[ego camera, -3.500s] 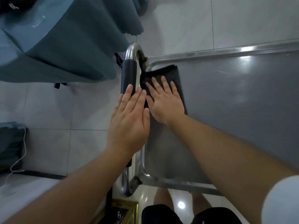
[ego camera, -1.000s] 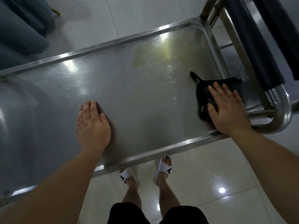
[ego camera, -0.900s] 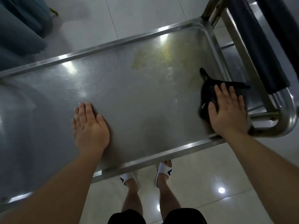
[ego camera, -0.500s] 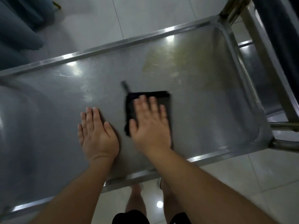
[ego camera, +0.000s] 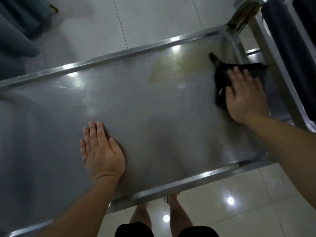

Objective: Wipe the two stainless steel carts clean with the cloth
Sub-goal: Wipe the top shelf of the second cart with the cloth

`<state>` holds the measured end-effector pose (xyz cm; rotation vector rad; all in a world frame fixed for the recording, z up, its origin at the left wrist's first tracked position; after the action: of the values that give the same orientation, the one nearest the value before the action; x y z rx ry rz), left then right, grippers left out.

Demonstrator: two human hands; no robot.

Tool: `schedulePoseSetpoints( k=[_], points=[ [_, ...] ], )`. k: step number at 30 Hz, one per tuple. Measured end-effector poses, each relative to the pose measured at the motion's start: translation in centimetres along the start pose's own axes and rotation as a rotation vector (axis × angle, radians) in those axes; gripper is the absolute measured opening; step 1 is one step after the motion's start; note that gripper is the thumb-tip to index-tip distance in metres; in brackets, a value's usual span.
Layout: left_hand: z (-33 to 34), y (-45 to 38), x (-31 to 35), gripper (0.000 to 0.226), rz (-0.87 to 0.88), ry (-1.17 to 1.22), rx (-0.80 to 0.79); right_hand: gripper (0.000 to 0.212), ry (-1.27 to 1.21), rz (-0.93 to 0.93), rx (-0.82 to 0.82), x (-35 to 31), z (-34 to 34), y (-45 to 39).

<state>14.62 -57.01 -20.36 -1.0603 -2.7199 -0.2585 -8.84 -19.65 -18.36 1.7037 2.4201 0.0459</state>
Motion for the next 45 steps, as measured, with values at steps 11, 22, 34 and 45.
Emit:
schedulePoseSetpoints(
  k=[11, 22, 34, 45],
  points=[
    [0.1, 0.0, 0.0, 0.067, -0.003, -0.044, -0.033, 0.070, -0.206, 0.295, 0.121, -24.6, 3.0, -1.7],
    [0.5, -0.1, -0.3, 0.068, 0.003, -0.047, -0.013, 0.069, -0.002, -0.739, -0.165, -19.9, 1.5, -8.9],
    [0.0, 0.1, 0.0, 0.067, -0.005, -0.042, -0.012, 0.071, -0.213, 0.550, 0.116, -12.8, -0.3, -13.2],
    [0.2, 0.0, 0.1, 0.067, -0.015, -0.062, -0.018, 0.066, -0.052, -0.773, -0.216, -32.5, 2.4, -14.0]
  ],
)
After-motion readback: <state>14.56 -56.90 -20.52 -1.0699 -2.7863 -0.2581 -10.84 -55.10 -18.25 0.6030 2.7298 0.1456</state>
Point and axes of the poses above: each hand's wrist, its own y-axis away from the middle knuckle, its own z-axis out of the palm, x = y × z, the point moved 1 cm from there along -y, towards the middle knuckle, and after that the axes turned 8 degrees about -z, right-handed, at the moved point
